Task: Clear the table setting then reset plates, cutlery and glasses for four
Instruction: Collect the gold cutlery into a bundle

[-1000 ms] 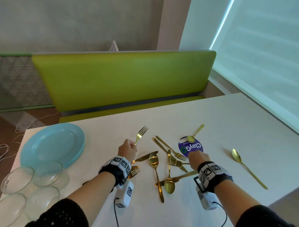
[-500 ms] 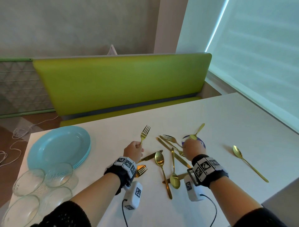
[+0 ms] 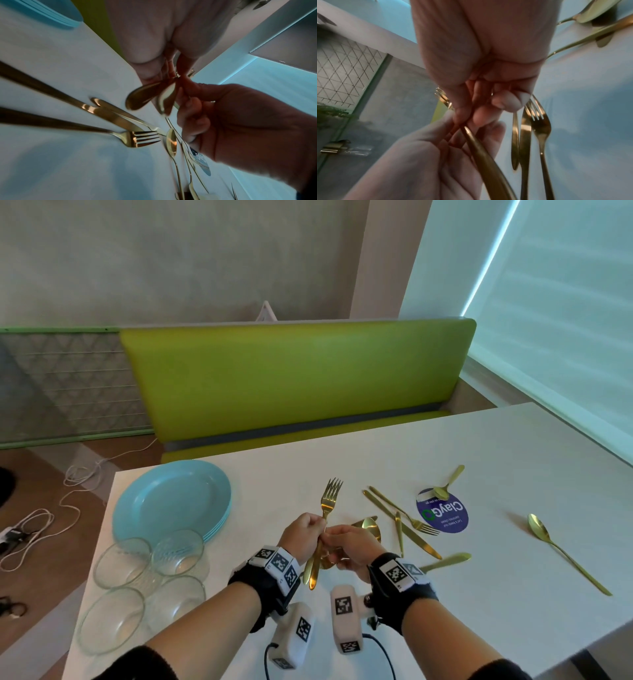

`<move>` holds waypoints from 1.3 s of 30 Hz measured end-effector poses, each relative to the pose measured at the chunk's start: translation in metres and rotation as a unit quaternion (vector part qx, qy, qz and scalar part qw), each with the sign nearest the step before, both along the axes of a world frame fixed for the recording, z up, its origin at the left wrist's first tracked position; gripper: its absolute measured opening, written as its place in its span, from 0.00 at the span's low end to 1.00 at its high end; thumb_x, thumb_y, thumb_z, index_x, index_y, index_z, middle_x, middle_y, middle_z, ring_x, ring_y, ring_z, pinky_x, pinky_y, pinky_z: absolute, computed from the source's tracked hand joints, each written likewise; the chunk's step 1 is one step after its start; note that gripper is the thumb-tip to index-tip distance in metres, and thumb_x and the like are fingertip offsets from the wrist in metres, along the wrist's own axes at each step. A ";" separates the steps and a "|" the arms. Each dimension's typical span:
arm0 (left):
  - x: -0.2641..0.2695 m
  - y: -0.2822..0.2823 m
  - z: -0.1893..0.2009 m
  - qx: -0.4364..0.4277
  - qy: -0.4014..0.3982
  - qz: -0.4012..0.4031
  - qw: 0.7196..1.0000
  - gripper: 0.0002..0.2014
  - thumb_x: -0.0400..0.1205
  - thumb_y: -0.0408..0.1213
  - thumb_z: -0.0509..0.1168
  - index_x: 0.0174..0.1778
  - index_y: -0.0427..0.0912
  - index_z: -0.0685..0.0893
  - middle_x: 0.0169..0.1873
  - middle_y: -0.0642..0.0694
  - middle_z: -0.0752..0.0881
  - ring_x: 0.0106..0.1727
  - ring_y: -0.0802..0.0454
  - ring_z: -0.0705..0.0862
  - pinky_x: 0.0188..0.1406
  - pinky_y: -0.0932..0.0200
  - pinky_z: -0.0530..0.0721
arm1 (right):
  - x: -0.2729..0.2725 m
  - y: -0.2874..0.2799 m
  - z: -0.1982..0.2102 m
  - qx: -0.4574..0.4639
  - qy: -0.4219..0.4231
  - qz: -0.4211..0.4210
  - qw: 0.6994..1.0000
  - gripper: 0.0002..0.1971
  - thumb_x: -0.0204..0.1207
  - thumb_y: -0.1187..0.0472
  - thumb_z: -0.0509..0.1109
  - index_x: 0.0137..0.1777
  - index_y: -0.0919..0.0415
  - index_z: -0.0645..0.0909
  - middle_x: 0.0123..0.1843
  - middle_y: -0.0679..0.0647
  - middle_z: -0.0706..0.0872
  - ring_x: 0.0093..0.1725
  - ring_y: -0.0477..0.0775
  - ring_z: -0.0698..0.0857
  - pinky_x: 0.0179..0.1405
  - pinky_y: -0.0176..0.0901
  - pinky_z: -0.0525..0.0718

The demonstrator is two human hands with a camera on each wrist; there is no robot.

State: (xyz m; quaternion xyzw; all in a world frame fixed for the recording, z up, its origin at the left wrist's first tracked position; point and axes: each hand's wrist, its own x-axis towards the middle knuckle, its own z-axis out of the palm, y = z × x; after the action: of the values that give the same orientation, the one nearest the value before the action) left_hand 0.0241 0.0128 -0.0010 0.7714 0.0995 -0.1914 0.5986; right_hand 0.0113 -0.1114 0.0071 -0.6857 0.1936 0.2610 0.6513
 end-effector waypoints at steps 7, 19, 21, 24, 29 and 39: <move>-0.004 0.014 0.000 -0.041 0.050 0.014 0.998 0.10 0.83 0.42 0.60 0.37 0.46 0.80 0.40 0.39 0.87 0.50 0.35 0.88 0.55 0.38 0.87 | 0.000 0.017 0.009 -0.080 -0.037 0.028 0.996 0.07 0.78 0.62 0.69 0.38 0.59 0.81 0.27 0.52 0.84 0.19 0.45 0.79 0.17 0.32 0.73; -0.001 0.026 0.002 0.026 0.010 0.052 0.998 0.10 0.85 0.41 0.56 0.41 0.44 0.77 0.42 0.43 0.87 0.41 0.44 0.86 0.48 0.50 0.88 | 0.002 0.028 0.001 -0.253 -0.060 0.113 0.959 0.13 0.78 0.49 0.68 0.34 0.53 0.81 0.31 0.46 0.86 0.25 0.43 0.77 0.23 0.32 0.74; 0.000 0.030 0.003 0.030 0.009 0.076 0.997 0.10 0.86 0.40 0.54 0.46 0.40 0.76 0.37 0.45 0.85 0.30 0.48 0.83 0.32 0.56 0.87 | 0.001 0.028 -0.008 -0.307 -0.026 0.126 0.943 0.14 0.78 0.49 0.67 0.35 0.55 0.81 0.31 0.45 0.85 0.24 0.43 0.76 0.20 0.31 0.72; 0.002 0.037 -0.002 0.055 0.006 0.088 0.995 0.11 0.87 0.40 0.53 0.50 0.37 0.76 0.32 0.48 0.80 0.25 0.53 0.77 0.18 0.67 0.78 | -0.002 0.030 -0.031 -0.367 0.046 0.160 0.915 0.15 0.80 0.48 0.64 0.38 0.59 0.80 0.35 0.45 0.86 0.23 0.42 0.77 0.22 0.31 0.74; 0.000 0.042 -0.009 0.079 0.006 0.074 0.994 0.09 0.87 0.40 0.53 0.50 0.40 0.76 0.31 0.49 0.79 0.27 0.56 0.75 0.21 0.68 0.72 | -0.003 0.041 -0.059 -0.355 0.082 0.093 0.927 0.17 0.79 0.47 0.65 0.47 0.62 0.82 0.31 0.48 0.85 0.25 0.44 0.80 0.26 0.33 0.79; 0.002 0.036 -0.010 0.036 0.035 0.081 0.995 0.06 0.85 0.30 0.54 0.52 0.38 0.75 0.32 0.47 0.80 0.27 0.55 0.77 0.26 0.65 0.80 | 0.004 0.036 -0.078 -0.292 0.104 0.024 0.950 0.09 0.74 0.57 0.67 0.33 0.56 0.77 0.43 0.54 0.87 0.44 0.54 0.86 0.44 0.40 0.85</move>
State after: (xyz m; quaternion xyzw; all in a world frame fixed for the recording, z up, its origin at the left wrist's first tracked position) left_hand 0.0257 0.0483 -0.0107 0.7747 0.1895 -0.1648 0.5804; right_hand 0.0152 -0.0754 -0.0706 -0.8191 0.3117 0.2789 0.3925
